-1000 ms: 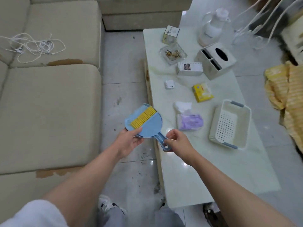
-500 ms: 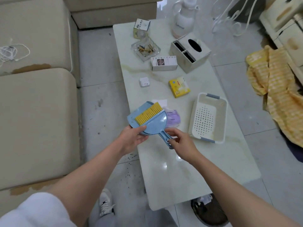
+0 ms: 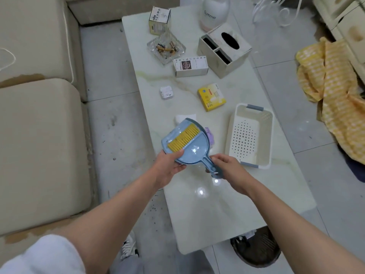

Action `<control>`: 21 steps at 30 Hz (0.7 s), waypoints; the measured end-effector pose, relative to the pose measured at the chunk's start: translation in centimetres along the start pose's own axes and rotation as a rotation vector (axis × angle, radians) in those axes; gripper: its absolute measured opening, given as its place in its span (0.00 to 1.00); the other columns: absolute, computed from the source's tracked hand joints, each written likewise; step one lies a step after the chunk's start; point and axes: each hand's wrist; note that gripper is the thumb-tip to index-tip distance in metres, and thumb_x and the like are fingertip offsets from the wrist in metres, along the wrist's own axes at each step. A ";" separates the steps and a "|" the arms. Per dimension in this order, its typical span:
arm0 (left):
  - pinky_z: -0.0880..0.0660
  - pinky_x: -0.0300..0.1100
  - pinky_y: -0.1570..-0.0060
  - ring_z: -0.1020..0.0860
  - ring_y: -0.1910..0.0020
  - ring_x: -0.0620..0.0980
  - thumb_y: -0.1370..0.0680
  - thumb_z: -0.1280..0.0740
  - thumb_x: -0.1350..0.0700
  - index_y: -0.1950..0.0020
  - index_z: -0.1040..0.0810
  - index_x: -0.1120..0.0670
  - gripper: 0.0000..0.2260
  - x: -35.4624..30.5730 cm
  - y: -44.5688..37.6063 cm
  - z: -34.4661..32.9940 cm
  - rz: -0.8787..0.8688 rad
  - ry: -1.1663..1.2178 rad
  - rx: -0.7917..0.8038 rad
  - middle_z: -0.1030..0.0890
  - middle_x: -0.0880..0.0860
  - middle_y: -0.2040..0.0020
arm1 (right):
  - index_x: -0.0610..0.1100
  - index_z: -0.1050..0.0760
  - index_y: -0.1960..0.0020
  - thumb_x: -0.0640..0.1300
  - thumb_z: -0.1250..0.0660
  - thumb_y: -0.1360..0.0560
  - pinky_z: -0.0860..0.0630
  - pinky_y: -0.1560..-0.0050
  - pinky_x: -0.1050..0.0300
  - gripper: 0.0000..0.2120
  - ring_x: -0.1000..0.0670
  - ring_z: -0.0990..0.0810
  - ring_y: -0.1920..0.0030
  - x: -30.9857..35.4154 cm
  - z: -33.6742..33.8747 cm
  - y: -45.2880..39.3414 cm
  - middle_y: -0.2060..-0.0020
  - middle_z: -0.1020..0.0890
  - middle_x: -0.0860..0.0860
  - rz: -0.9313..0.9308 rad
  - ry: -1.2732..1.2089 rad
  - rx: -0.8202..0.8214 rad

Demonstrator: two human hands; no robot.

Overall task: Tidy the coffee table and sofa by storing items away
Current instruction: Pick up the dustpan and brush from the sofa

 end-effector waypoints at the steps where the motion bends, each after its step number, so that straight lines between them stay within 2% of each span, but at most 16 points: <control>1: 0.21 0.44 0.55 0.18 0.47 0.53 0.21 0.32 0.62 0.32 0.26 0.52 0.17 0.4 -0.1 -0.5 -0.002 0.020 0.000 0.18 0.53 0.42 | 0.44 0.20 0.43 0.45 0.38 0.18 0.21 0.52 0.53 0.10 0.48 0.16 0.54 0.0 0.4 0.1 0.54 0.15 0.47 -0.009 -0.036 0.022; 4: 0.20 0.43 0.56 0.18 0.48 0.52 0.21 0.32 0.61 0.33 0.26 0.52 0.17 1.6 -0.9 -2.7 0.002 -0.003 0.041 0.18 0.53 0.42 | 0.46 0.20 0.47 0.41 0.37 0.19 0.20 0.54 0.52 0.07 0.49 0.18 0.61 -0.5 2.9 -0.3 0.58 0.16 0.48 0.044 0.039 -0.073; 6: 0.20 0.42 0.53 0.19 0.45 0.51 0.21 0.30 0.55 0.32 0.27 0.52 0.18 2.4 -1.5 -4.8 0.009 -0.145 0.090 0.19 0.53 0.39 | 0.49 0.20 0.51 0.40 0.37 0.20 0.20 0.55 0.52 0.08 0.49 0.21 0.63 -1.3 5.5 -1.1 0.60 0.17 0.48 0.101 0.085 -0.256; 8: 0.21 0.42 0.50 0.20 0.42 0.50 0.24 0.28 0.47 0.32 0.28 0.51 0.23 3.3 -2.4 -7.0 0.030 -0.337 0.097 0.21 0.53 0.37 | 0.49 0.21 0.52 0.41 0.36 0.20 0.19 0.54 0.48 0.06 0.47 0.21 0.61 -2.1 8.8 -1.9 0.60 0.18 0.47 0.143 0.089 -0.472; 10: 0.21 0.45 0.48 0.21 0.45 0.51 0.26 0.27 0.44 0.31 0.29 0.49 0.26 4.9 -4.2 -9.1 0.032 -0.507 0.001 0.22 0.54 0.38 | 0.49 0.22 0.48 0.43 0.37 0.21 0.19 0.52 0.43 0.06 0.42 0.18 0.58 -3.2 12.6 -2.5 0.59 0.18 0.46 0.161 0.156 -0.695; 12: 0.22 0.50 0.41 0.21 0.46 0.54 0.26 0.29 0.45 0.30 0.30 0.48 0.25 6.2 -5.8 -10.9 0.024 -0.619 -0.102 0.22 0.58 0.37 | 0.48 0.22 0.46 0.43 0.39 0.21 0.20 0.55 0.44 0.08 0.40 0.18 0.57 -4.1 15.8 -2.4 0.59 0.18 0.46 0.124 0.245 -0.799; 14: 0.24 0.54 0.38 0.22 0.40 0.58 0.26 0.32 0.43 0.28 0.32 0.47 0.27 7.5 -7.1 -12.9 0.027 -0.664 -0.127 0.22 0.58 0.35 | 0.45 0.22 0.43 0.40 0.40 0.21 0.24 0.59 0.50 0.11 0.40 0.21 0.59 -5.2 18.1 -2.8 0.57 0.18 0.44 0.064 0.365 -0.775; 17: 0.25 0.52 0.37 0.23 0.36 0.59 0.24 0.33 0.43 0.24 0.37 0.46 0.30 9.0 -8.2 -15.3 -0.060 -0.866 -0.085 0.24 0.55 0.32 | 0.45 0.20 0.43 0.37 0.41 0.22 0.29 0.61 0.56 0.14 0.42 0.23 0.61 -6.7 19.1 -3.8 0.52 0.17 0.43 0.038 0.533 -0.661; 19: 0.25 0.50 0.38 0.23 0.37 0.57 0.22 0.35 0.51 0.24 0.36 0.45 0.26 9.8 -8.8 -15.9 -0.148 -0.992 -0.120 0.23 0.53 0.32 | 0.45 0.21 0.44 0.37 0.42 0.21 0.29 0.62 0.56 0.13 0.43 0.22 0.59 -7.1 19.0 -4.4 0.52 0.18 0.44 0.035 0.515 -0.634; 21: 0.23 0.50 0.41 0.21 0.41 0.55 0.23 0.38 0.60 0.26 0.32 0.43 0.26 10.5 -9.3 -16.0 -0.191 -0.964 -0.147 0.21 0.51 0.35 | 0.44 0.22 0.45 0.38 0.41 0.21 0.29 0.60 0.56 0.10 0.44 0.22 0.55 -7.1 18.8 -4.9 0.52 0.19 0.46 0.017 0.468 -0.638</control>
Point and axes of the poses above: each hand's wrist, its own y-axis away from the middle knuckle, its own z-axis out of the back of the hand, x = y × z
